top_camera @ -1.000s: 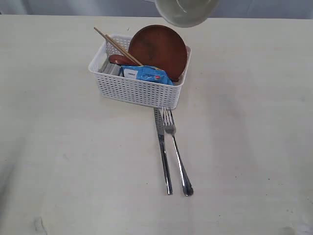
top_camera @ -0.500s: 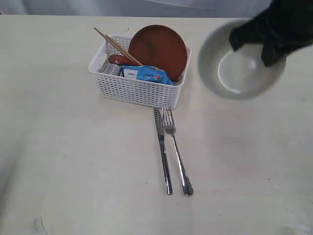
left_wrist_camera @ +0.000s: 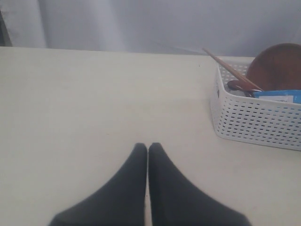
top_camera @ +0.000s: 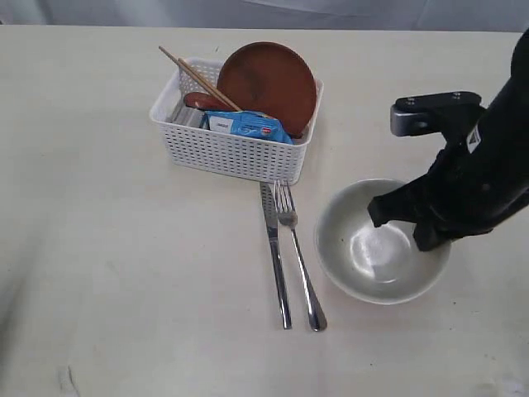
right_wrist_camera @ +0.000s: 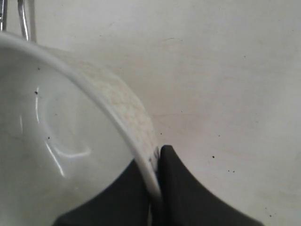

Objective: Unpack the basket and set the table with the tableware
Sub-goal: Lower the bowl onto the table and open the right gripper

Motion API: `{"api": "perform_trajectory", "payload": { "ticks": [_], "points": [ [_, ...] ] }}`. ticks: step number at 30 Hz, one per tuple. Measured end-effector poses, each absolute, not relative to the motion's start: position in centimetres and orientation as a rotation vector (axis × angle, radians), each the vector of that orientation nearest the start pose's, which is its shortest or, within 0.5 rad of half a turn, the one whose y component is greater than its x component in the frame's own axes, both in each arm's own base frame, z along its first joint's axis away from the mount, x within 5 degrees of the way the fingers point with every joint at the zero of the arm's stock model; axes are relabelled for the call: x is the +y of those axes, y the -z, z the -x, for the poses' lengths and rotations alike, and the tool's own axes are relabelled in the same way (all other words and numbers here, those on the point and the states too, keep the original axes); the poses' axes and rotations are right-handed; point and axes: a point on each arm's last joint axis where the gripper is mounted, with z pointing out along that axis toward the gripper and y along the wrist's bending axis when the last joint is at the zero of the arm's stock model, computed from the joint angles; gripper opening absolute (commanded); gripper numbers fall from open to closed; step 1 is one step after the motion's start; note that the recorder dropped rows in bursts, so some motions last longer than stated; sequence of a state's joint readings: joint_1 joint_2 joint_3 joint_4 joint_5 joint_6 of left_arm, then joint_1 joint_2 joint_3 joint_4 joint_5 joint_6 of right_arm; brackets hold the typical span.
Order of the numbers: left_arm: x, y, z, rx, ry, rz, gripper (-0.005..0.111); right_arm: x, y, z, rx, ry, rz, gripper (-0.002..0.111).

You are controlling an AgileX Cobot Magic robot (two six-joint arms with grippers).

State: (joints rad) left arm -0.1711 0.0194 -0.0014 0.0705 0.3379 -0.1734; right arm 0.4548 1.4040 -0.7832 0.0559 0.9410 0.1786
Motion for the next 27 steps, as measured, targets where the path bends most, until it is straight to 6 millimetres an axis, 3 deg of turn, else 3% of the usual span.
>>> {"api": "perform_trajectory", "payload": {
  "ticks": [13,20,27],
  "points": [
    [-0.7,-18.2,-5.4,1.842,0.173,-0.043,0.001,4.0,-18.8,-21.5,3.02,-0.107,-0.061,0.0],
    [-0.7,-18.2,-5.4,1.842,0.173,-0.043,0.001,5.0,-15.9,-21.1,3.051,-0.332,-0.108,0.0],
    [-0.7,-18.2,-5.4,1.842,0.173,-0.043,0.001,5.5,-14.2,-21.6,3.096,-0.385,-0.111,0.0]
  ]
}}
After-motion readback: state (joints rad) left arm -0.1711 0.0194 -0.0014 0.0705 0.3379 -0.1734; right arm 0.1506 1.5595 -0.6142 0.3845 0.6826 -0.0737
